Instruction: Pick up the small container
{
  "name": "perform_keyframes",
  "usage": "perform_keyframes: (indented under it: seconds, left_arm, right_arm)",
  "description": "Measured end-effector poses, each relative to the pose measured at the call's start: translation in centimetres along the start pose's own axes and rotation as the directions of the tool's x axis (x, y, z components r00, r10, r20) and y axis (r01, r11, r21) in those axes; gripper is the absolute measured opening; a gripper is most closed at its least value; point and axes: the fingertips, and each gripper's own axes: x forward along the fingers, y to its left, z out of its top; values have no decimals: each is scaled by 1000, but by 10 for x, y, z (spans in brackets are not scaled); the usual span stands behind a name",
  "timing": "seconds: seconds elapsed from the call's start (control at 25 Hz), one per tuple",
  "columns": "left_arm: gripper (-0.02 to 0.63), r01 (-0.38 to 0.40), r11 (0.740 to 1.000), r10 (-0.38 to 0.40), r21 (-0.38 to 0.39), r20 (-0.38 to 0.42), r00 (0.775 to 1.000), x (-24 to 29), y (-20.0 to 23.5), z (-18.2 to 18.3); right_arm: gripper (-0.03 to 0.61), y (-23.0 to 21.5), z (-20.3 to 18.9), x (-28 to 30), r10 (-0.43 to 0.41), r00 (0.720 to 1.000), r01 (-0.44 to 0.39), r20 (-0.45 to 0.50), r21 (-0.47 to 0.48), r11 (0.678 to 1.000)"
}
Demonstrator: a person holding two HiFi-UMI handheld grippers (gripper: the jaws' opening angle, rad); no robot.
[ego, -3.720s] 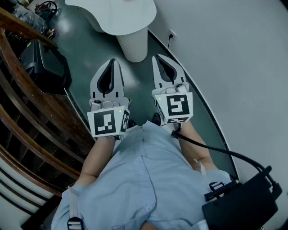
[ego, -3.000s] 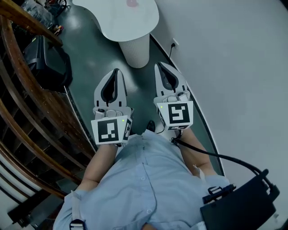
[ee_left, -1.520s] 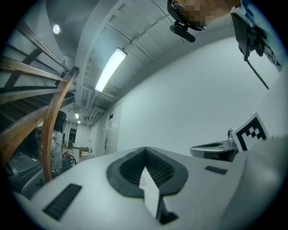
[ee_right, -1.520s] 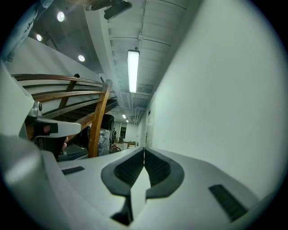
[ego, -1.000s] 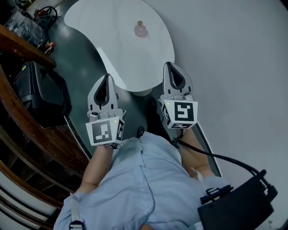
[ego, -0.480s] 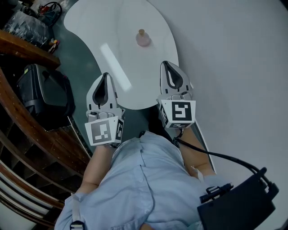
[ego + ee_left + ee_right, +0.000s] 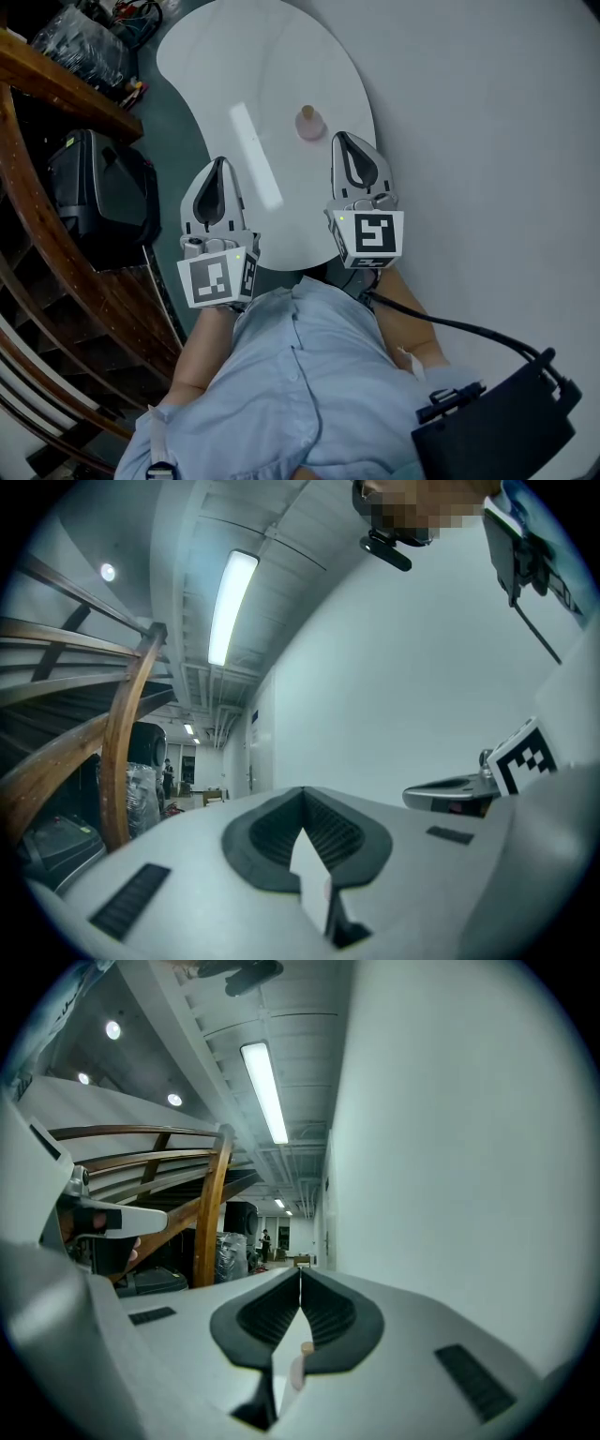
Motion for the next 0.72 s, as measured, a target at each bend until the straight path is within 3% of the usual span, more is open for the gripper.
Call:
perform_keyframes:
  seconds: [0.32, 0.72]
  left_arm:
    - [-2, -63, 998, 63, 8, -3, 998, 10, -4, -2]
    - [0, -83, 997, 83, -6, -45, 996, 25, 18, -24]
  right_arm:
    - [2, -8, 3, 20, 79, 997, -79, 19, -23, 997]
    - [2, -1, -41, 56, 86, 995, -88, -47, -36, 995]
